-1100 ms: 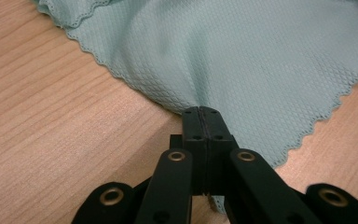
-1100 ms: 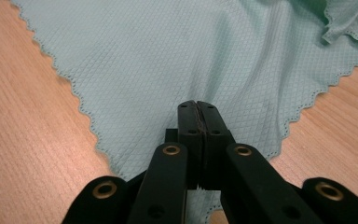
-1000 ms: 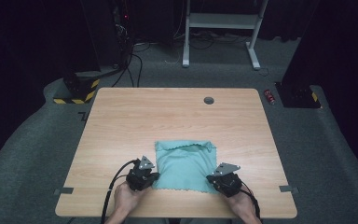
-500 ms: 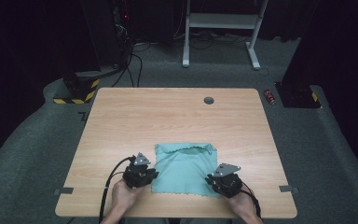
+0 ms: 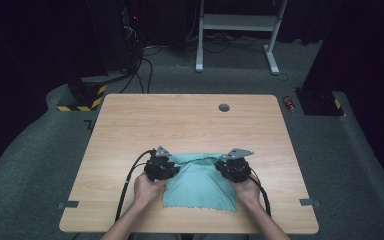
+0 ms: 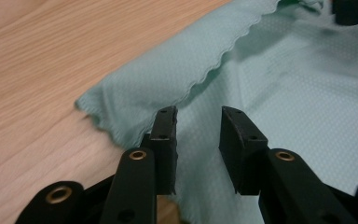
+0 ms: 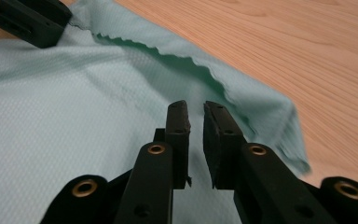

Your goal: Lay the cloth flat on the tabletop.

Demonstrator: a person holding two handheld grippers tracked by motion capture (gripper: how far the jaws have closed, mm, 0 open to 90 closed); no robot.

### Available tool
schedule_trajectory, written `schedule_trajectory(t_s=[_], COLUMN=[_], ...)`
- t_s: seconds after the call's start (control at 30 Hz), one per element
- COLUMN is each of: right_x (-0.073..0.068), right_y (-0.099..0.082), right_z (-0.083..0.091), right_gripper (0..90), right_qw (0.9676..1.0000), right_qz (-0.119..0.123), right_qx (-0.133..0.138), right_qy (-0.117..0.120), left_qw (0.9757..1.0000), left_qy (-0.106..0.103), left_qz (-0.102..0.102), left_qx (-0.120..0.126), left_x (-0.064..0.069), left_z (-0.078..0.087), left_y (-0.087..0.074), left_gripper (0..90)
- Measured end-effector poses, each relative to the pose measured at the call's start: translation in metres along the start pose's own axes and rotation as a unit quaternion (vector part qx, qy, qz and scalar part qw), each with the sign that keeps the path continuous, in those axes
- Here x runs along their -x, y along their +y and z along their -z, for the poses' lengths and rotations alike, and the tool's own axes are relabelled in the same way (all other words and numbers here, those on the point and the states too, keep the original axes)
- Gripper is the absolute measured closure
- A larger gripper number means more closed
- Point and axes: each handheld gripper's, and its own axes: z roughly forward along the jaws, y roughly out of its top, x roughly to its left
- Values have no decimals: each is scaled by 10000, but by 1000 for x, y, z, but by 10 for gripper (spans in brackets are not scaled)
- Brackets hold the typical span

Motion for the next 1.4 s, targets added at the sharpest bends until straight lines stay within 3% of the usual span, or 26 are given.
schedule_trajectory(t_s=[0.2,0.47,0.5,0.63,0.83,1.1,1.17,1.27,1.4], right_x=[4,22,24,31,39,46,47,49,46], right_y=[15,27,27,29,25,22,21,20,20], right_z=[-20,-25,-25,-24,-20,-14,-11,-5,-1], right_gripper=[829,825,824,817,792,766,760,761,789], right_qw=[9999,9987,9985,9976,9967,9952,9947,9946,9960], right_qz=[-48,-354,-383,-458,-512,-551,-565,-565,-485], right_qx=[-99,-15,-3,8,-4,-6,6,40,28], right_qy=[-58,-374,-397,-522,-623,-812,-857,-869,-753], left_qw=[9999,9993,9994,9996,9980,9942,9942,9958,9981], left_qy=[-144,-282,-262,51,624,1014,1021,865,610], left_qz=[-26,-252,-204,-246,27,321,305,195,-3], left_qx=[17,-74,-42,-153,-52,140,173,223,56], left_x=[5,20,21,19,-1,-22,-24,-23,-15], left_z=[-12,-28,-31,-39,-39,-25,-19,-8,-1], left_y=[11,32,33,38,37,33,32,30,25], left_gripper=[649,577,575,575,582,581,581,586,598])
